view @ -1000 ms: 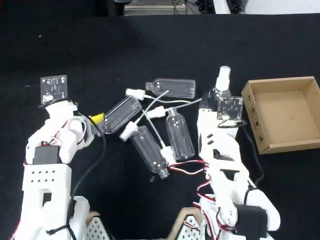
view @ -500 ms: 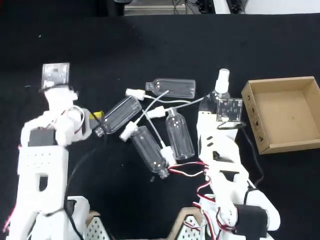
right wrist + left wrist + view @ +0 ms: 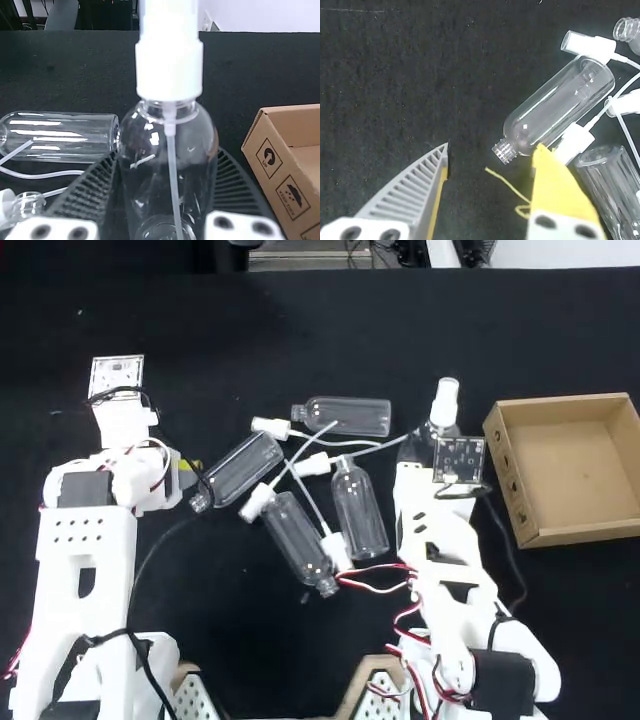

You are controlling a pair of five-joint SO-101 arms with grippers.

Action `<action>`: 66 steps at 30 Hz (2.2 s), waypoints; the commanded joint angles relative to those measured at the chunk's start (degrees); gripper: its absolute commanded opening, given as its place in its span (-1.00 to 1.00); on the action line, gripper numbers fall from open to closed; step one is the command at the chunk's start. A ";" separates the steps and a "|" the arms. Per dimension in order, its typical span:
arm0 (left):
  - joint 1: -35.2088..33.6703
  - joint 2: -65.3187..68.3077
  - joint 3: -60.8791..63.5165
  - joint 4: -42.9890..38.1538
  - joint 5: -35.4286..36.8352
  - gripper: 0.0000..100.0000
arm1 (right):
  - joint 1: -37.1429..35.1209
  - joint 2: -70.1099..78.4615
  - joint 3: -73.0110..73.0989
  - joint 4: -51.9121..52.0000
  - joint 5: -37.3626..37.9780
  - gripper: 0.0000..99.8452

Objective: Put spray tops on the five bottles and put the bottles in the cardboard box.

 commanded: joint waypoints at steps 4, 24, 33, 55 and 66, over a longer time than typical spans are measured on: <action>0.57 -0.18 -3.03 -0.44 -0.35 -0.47 | -0.70 -2.77 -0.22 -0.09 -0.26 -0.62; 0.48 -0.09 0.75 -6.51 -2.37 -0.41 | -0.62 -2.77 -0.22 -0.09 -0.26 -0.62; 0.48 -0.09 0.75 -6.51 -2.55 -0.41 | -0.62 -2.77 -0.22 -0.09 -0.26 -0.62; 0.84 -0.70 5.32 -7.03 -0.26 -0.61 | -0.62 -2.86 -0.66 0.00 -0.26 -0.61; 0.84 -0.62 11.38 -12.75 3.25 -0.61 | -0.26 -2.86 -0.13 0.18 -0.26 -0.60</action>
